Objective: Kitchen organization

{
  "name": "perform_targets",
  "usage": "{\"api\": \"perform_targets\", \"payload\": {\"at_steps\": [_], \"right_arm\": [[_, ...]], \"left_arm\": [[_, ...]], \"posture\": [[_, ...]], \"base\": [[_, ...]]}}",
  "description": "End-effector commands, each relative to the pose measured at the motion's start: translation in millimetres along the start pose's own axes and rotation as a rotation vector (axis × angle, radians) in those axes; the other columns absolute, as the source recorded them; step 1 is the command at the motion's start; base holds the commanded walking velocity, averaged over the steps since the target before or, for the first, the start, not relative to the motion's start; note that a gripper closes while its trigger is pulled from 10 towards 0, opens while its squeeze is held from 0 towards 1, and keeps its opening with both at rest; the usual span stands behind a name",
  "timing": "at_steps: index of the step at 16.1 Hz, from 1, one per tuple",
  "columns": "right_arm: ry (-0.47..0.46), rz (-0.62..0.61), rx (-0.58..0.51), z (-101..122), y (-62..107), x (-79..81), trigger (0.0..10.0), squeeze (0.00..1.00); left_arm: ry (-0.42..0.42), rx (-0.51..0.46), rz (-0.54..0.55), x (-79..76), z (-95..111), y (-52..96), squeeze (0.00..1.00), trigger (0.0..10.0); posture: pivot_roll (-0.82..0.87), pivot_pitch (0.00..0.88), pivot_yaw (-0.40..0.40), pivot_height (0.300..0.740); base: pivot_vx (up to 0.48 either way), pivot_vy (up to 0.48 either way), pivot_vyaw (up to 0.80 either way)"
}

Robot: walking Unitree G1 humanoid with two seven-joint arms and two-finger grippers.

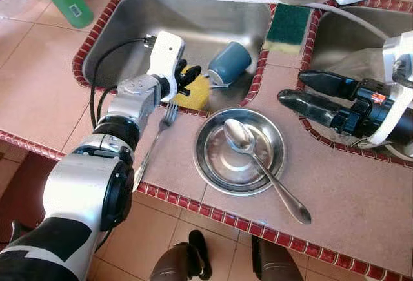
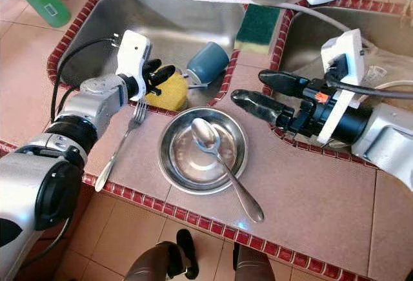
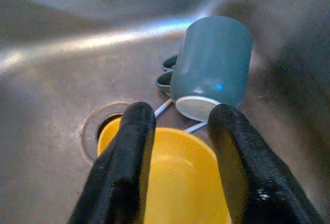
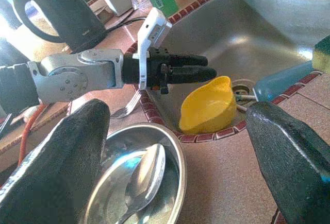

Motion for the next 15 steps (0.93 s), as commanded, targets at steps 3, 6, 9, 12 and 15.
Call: {"api": "perform_targets", "payload": {"at_steps": [3,6,9,12,15], "right_arm": [[0.021,0.007,-0.028,5,-0.9,-0.8,10.0,0.00],[0.036,-0.019,-0.055,9,-0.8,-6.4,10.0,0.00],[0.041,-0.083,-0.129,17,0.5,-15.4,10.0,0.00],[0.048,-0.115,-0.185,20,1.0,-14.3,10.0,0.00],[0.062,-0.203,-0.266,17,0.6,-12.2,10.0,0.00]], "left_arm": [[0.006,-0.008,0.027,9.5,7,3.2,1.00,10.0],[0.021,-0.047,0.027,10.6,19,3.7,1.00,10.0],[0.061,-0.094,0.032,14.2,31,5.6,1.00,10.0],[0.065,-0.123,0.022,16.8,39,8.2,1.00,10.0],[0.075,-0.170,0.021,22.4,51,12.9,0.00,10.0]], "posture": [[-0.36,0.327,0.173,0.740],[-0.35,0.319,0.175,0.740],[-0.34,0.309,0.177,0.740],[-0.33,0.293,0.176,0.740],[-0.29,0.261,0.165,0.740]], "base": [[0.000,0.000,0.00],[0.000,0.000,0.00],[0.000,0.000,0.00],[0.000,0.000,0.00],[0.000,0.000,0.00]]}}
Point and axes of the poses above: a point about 5 cm out from each wrist's last joint towards the gripper, its own y axis pointing back from the gripper into the wrist, its own z axis along the axis of the wrist's last joint, x = y × z, the point moved 5 cm from there along -y, pointing out of the wrist towards the gripper, and after that the axes turned 9 degrees about y, right-handed, at the moved point
